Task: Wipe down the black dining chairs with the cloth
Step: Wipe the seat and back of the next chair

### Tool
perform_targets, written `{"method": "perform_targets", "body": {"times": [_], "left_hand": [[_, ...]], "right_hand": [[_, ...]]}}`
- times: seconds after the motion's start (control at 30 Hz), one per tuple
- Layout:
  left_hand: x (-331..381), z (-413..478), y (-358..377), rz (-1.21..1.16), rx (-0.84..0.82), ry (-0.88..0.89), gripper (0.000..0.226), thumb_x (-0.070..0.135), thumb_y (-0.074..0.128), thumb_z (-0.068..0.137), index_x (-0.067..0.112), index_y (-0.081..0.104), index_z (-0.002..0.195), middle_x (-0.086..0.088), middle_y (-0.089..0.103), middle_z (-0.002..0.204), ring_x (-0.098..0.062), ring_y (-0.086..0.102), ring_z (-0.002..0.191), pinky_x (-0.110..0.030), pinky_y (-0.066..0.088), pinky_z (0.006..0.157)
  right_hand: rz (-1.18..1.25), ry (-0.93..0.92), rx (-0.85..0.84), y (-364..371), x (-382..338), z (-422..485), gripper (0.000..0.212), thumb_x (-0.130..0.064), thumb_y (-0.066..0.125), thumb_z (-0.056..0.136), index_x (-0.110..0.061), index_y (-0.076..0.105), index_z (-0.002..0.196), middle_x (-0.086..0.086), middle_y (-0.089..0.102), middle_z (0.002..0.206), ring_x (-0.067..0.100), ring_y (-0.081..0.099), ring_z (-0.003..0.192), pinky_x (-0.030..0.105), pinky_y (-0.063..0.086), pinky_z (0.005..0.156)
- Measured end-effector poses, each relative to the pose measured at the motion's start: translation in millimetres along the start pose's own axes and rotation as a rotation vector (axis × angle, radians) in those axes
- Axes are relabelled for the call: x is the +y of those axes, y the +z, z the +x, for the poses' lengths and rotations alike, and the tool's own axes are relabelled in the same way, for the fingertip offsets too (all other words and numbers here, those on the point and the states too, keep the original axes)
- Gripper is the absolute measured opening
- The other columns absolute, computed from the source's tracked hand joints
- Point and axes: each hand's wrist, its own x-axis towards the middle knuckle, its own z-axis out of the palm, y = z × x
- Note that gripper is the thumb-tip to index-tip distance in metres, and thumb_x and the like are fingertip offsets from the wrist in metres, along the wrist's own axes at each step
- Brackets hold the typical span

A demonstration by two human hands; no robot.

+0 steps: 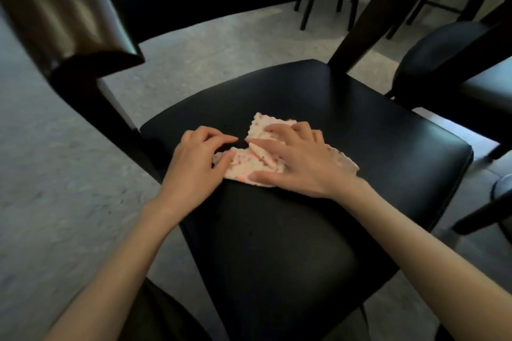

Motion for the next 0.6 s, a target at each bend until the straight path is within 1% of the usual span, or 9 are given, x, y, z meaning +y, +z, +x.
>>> {"method": "perform_targets", "body": {"times": [0.07, 0.1, 0.17, 0.2, 0.3, 0.4, 0.47, 0.53, 0.6], "left_hand": [[-7.1, -4.4, -4.7, 0.042, 0.038, -0.064, 0.035, 0.029, 0.057, 0.094, 0.024, 0.059, 0.129, 0.001, 0.053, 0.125, -0.019, 0.044, 0.117, -0.035, 0.037, 0.101], [-9.6, -5.8, -6.8, 0.052, 0.059, -0.082, 0.036, 0.027, 0.056, 0.095, 0.022, 0.058, 0.131, 0.0, 0.052, 0.128, -0.019, 0.043, 0.12, -0.033, 0.036, 0.102], [-13.4, -7.8, -9.6, 0.058, 0.089, -0.118, 0.038, 0.026, 0.054, 0.096, 0.02, 0.055, 0.134, 0.0, 0.051, 0.132, -0.017, 0.043, 0.124, -0.029, 0.034, 0.102], [-15.6, -8.9, -10.2, 0.055, 0.093, -0.137, 0.039, 0.026, 0.053, 0.096, 0.02, 0.054, 0.135, 0.001, 0.05, 0.134, -0.016, 0.043, 0.126, -0.027, 0.034, 0.103], [-23.2, -12.3, -12.6, 0.069, 0.098, -0.176, 0.042, 0.028, 0.05, 0.098, 0.02, 0.05, 0.139, 0.001, 0.048, 0.14, -0.015, 0.043, 0.13, -0.027, 0.034, 0.106], [-28.0, -16.2, -16.5, 0.097, 0.095, -0.209, 0.043, 0.029, 0.048, 0.099, 0.02, 0.047, 0.141, 0.002, 0.043, 0.146, -0.015, 0.041, 0.134, -0.028, 0.032, 0.109], [-27.2, -19.3, -16.9, 0.118, 0.067, -0.216, 0.042, 0.03, 0.047, 0.099, 0.022, 0.048, 0.141, 0.003, 0.042, 0.148, -0.015, 0.04, 0.135, -0.028, 0.031, 0.109], [-27.1, -22.1, -16.9, 0.129, 0.057, -0.218, 0.041, 0.03, 0.049, 0.099, 0.024, 0.049, 0.139, 0.005, 0.042, 0.148, -0.015, 0.041, 0.135, -0.028, 0.031, 0.11], [-28.3, -26.7, -18.5, 0.138, 0.068, -0.226, 0.04, 0.029, 0.051, 0.098, 0.024, 0.051, 0.138, 0.005, 0.045, 0.147, -0.014, 0.043, 0.133, -0.028, 0.032, 0.109]], "right_hand": [[-0.009, -0.114, 0.081, 2.8, -6.7, -4.8, 0.056, -0.076, 0.027, 0.086, -0.057, 0.035, 0.139, -0.007, 0.035, 0.139, 0.014, 0.028, 0.107, 0.035, 0.031, 0.091], [0.025, -0.182, 0.093, 4.9, -10.8, -7.3, 0.053, -0.073, 0.028, 0.089, -0.056, 0.04, 0.137, -0.006, 0.039, 0.132, 0.011, 0.029, 0.102, 0.034, 0.035, 0.085], [0.125, -0.284, 0.117, 10.0, -13.7, -7.5, 0.043, -0.062, 0.036, 0.093, -0.051, 0.051, 0.131, -0.004, 0.045, 0.118, 0.011, 0.039, 0.098, 0.033, 0.04, 0.079], [0.169, -0.295, 0.135, 11.6, -12.2, -3.4, 0.038, -0.056, 0.04, 0.094, -0.049, 0.055, 0.129, -0.003, 0.047, 0.112, 0.012, 0.043, 0.097, 0.034, 0.041, 0.077], [0.126, -0.171, 0.2, 12.2, 7.7, 33.4, 0.032, -0.043, 0.049, 0.096, -0.042, 0.061, 0.126, -0.001, 0.045, 0.105, 0.019, 0.044, 0.098, 0.036, 0.034, 0.076], [0.108, 0.129, 0.243, 9.5, 24.7, 85.1, 0.031, -0.042, 0.046, 0.099, -0.032, 0.066, 0.12, 0.003, 0.043, 0.109, 0.028, 0.041, 0.108, 0.035, 0.027, 0.081], [0.172, 0.256, 0.199, 8.3, 16.6, 112.9, 0.036, -0.043, 0.041, 0.101, -0.028, 0.063, 0.125, 0.006, 0.045, 0.115, 0.03, 0.041, 0.114, 0.04, 0.029, 0.089], [0.236, 0.218, 0.129, 10.7, -9.8, 122.9, 0.046, -0.047, 0.037, 0.102, -0.018, 0.064, 0.125, 0.011, 0.048, 0.112, 0.032, 0.045, 0.114, 0.044, 0.033, 0.094], [0.205, 0.043, 0.103, 15.5, -41.0, 109.6, 0.045, -0.044, 0.036, 0.102, -0.015, 0.061, 0.125, 0.01, 0.047, 0.104, 0.031, 0.048, 0.106, 0.041, 0.035, 0.089]]}}
